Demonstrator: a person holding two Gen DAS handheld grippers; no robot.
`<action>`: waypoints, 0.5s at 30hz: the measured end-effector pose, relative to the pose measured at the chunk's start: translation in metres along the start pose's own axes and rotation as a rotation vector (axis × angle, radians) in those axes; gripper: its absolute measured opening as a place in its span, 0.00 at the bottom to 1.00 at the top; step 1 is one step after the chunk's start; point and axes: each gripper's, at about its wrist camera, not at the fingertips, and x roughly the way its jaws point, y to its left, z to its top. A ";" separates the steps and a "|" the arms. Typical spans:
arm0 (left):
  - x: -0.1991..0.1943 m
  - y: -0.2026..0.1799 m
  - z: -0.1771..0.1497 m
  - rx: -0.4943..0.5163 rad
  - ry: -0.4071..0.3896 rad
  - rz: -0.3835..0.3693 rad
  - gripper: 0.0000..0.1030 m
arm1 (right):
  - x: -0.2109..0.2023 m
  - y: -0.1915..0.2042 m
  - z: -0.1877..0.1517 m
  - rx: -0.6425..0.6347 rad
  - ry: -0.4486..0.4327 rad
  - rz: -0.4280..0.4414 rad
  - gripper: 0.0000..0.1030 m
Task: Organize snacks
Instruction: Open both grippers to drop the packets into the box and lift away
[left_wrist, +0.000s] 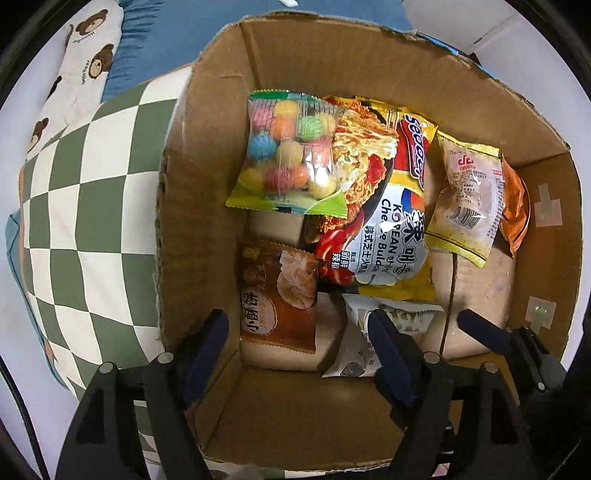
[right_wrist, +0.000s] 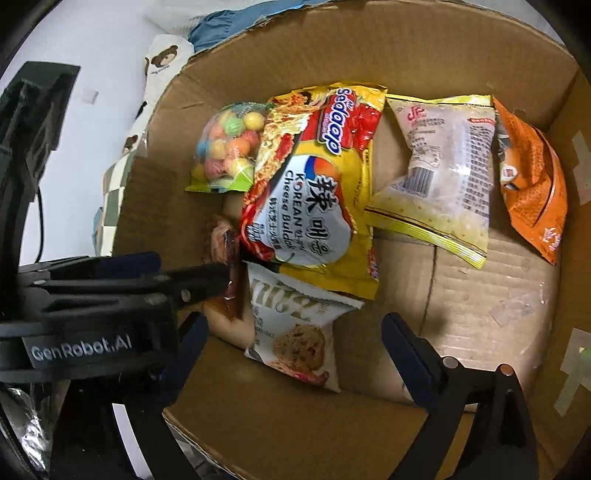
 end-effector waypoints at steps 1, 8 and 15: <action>-0.002 -0.001 0.000 0.000 -0.003 0.000 0.74 | -0.003 -0.001 -0.001 -0.001 -0.004 -0.013 0.94; -0.017 -0.011 -0.007 0.011 -0.057 0.014 0.74 | -0.023 -0.012 -0.007 0.018 -0.040 -0.077 0.94; -0.046 -0.019 -0.026 0.007 -0.164 0.013 0.74 | -0.055 -0.020 -0.017 0.026 -0.108 -0.137 0.94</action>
